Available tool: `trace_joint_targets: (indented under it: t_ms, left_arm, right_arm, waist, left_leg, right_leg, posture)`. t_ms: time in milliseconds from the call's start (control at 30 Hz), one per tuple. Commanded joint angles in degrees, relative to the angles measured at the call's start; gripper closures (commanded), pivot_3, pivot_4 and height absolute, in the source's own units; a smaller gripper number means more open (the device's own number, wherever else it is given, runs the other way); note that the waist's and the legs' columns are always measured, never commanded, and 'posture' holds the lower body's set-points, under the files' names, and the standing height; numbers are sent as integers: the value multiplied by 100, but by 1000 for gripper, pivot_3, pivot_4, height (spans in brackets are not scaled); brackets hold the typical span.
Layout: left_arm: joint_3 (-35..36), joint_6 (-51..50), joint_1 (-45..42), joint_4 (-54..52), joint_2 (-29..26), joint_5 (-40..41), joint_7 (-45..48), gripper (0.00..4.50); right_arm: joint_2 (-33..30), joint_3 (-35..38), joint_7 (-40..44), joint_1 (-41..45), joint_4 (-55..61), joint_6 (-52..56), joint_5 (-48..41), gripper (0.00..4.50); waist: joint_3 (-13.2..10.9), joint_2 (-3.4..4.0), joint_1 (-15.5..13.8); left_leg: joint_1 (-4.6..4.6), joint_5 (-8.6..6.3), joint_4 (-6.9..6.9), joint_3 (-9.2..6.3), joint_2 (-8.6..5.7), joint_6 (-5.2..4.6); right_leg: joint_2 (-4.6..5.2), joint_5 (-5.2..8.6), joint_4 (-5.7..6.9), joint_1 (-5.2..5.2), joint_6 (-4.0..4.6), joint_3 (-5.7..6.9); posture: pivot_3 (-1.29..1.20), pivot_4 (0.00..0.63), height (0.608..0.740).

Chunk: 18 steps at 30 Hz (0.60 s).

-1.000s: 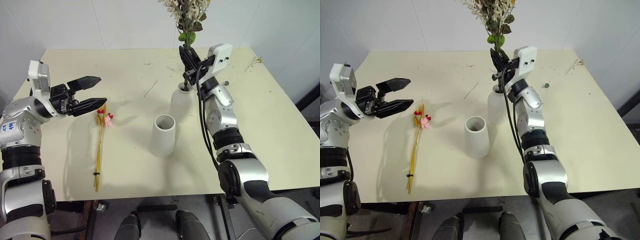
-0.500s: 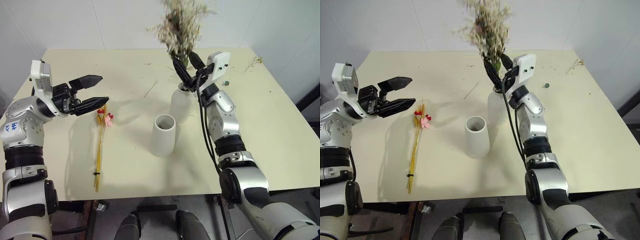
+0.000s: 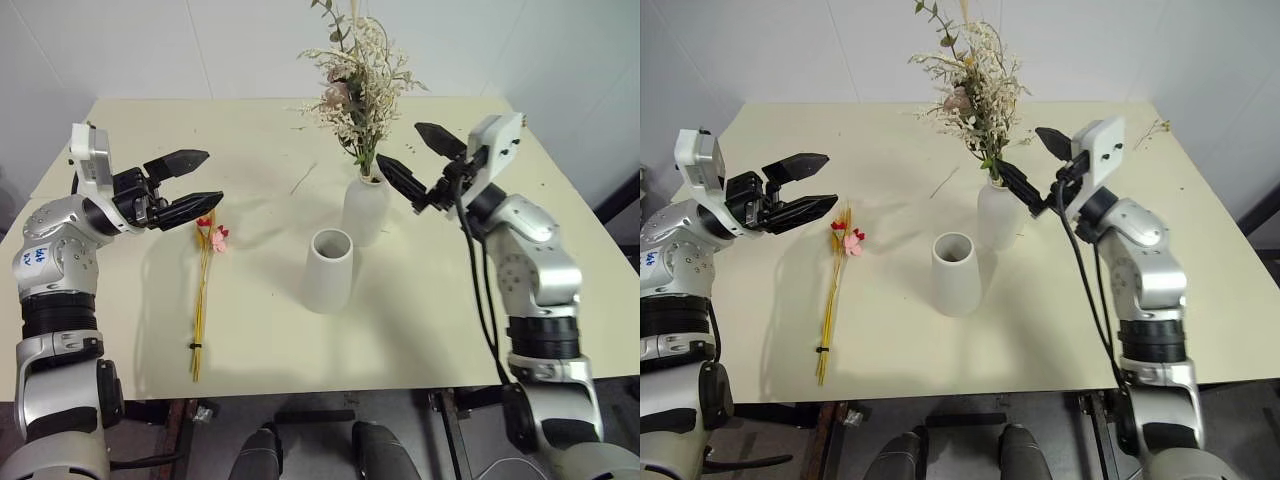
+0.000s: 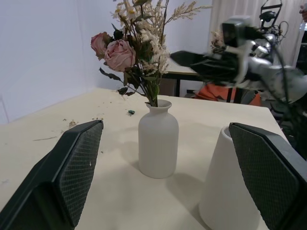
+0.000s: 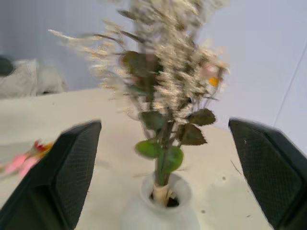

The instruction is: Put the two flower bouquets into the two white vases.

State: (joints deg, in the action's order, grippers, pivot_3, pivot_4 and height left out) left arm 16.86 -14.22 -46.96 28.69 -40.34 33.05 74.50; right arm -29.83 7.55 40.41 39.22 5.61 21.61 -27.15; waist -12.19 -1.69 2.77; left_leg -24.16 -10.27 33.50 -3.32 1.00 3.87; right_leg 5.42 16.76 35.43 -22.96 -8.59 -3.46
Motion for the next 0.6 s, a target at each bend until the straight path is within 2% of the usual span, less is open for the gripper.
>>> trace_joint_targets:
  t_ms: [33,200,300,467,600]
  left_arm:
    - [61,0,44,-372,-60,-73,-352,0]
    - [170,65,237,-753,74,-219,-1247,0]
    - [302,24,442,-1102,229,-233,-1938,0]
    - [342,-303,970,-2103,408,-375,-3141,0]
    - [252,-998,1462,-3091,507,-609,-4264,0]
  right_arm:
    - [-641,259,456,-291,793,620,-495,13]
    - [-1715,650,1646,-869,1355,1220,-1418,13]
    - [-2094,848,2260,-1047,1449,1411,-1934,13]
    - [-2313,1004,2917,-1095,1164,1165,-2090,13]
    - [-2387,1042,3151,-1067,872,1032,-1980,13]
  waist:
    - [0,0,3]
    - [0,0,-28]
    - [-1,-2,-49]
    - [-2,-2,-85]
    - [-2,-3,-122]
  left_leg:
    - [0,0,1,1,-1,0]
    - [0,-1,13,2,-1,-1]
    - [2,-2,20,1,0,-3]
    - [3,-3,34,1,-1,-4]
    - [2,-3,36,1,-1,-3]
  right_leg:
    - [1,0,-1,1,0,0]
    - [2,0,-2,5,-1,-2]
    - [2,-1,-2,12,-1,-2]
    - [3,-5,-12,24,-6,-2]
    - [4,-6,-22,29,-7,-2]
  posture:
    - [0,150,740]
    - [0,150,740]
    - [0,150,740]
    - [0,150,740]
    - [0,150,740]
